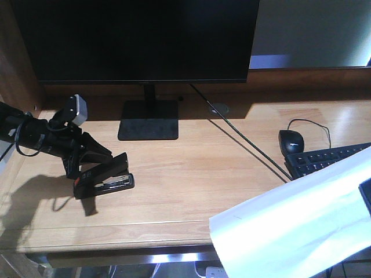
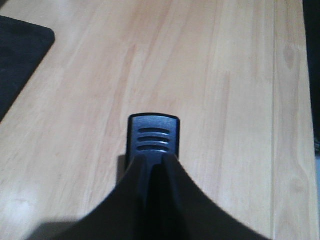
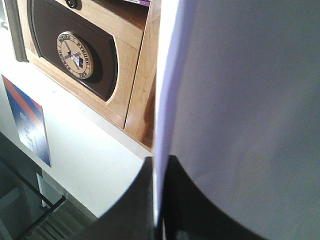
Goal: Grab stapler and paper to desk for stapling
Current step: 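Set the stapler down on the desk near the monitor base with the left gripper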
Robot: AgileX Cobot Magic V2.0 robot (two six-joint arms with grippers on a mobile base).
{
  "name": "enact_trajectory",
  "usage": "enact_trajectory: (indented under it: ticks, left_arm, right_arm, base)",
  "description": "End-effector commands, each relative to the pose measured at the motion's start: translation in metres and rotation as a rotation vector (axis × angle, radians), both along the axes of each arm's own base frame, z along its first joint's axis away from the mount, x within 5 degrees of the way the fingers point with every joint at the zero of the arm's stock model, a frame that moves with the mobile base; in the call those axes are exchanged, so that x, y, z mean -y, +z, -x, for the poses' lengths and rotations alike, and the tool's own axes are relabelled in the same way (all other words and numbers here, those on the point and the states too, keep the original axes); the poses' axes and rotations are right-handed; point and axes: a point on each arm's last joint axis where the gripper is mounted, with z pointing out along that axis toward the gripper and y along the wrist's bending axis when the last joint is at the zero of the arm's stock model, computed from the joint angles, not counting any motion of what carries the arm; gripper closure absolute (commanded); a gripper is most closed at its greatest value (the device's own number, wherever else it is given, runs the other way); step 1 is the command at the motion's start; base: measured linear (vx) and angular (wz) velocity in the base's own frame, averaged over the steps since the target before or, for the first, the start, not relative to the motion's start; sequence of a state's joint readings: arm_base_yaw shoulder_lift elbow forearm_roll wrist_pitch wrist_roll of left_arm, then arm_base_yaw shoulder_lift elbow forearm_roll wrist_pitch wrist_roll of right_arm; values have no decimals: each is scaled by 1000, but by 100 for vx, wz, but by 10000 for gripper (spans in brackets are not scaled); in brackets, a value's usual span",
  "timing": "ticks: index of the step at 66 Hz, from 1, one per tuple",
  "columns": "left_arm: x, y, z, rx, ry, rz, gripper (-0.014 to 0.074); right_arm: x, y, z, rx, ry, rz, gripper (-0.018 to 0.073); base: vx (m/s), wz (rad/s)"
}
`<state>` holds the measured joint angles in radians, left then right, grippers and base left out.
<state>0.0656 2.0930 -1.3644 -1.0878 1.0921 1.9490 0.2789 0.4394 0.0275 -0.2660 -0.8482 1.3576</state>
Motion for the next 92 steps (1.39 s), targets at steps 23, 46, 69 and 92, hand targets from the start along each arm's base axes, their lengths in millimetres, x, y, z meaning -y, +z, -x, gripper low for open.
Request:
enact_trajectory:
  ticks: [23, 46, 69, 92]
  left_arm:
    - [9, 28, -3, 90, 9, -14, 603]
    - [9, 28, -3, 90, 9, -14, 603]
    - [9, 28, -3, 90, 9, -14, 603]
    - [9, 28, -3, 90, 9, -14, 603]
  right_arm:
    - [0, 3, 3, 49, 15, -19, 561]
    - [0, 3, 3, 49, 15, -19, 561]
    - [0, 3, 3, 49, 15, -19, 561]
    - [0, 3, 3, 49, 15, -19, 561]
  base:
    - [0, 0]
    - [0, 0]
    - [0, 0]
    - [0, 0]
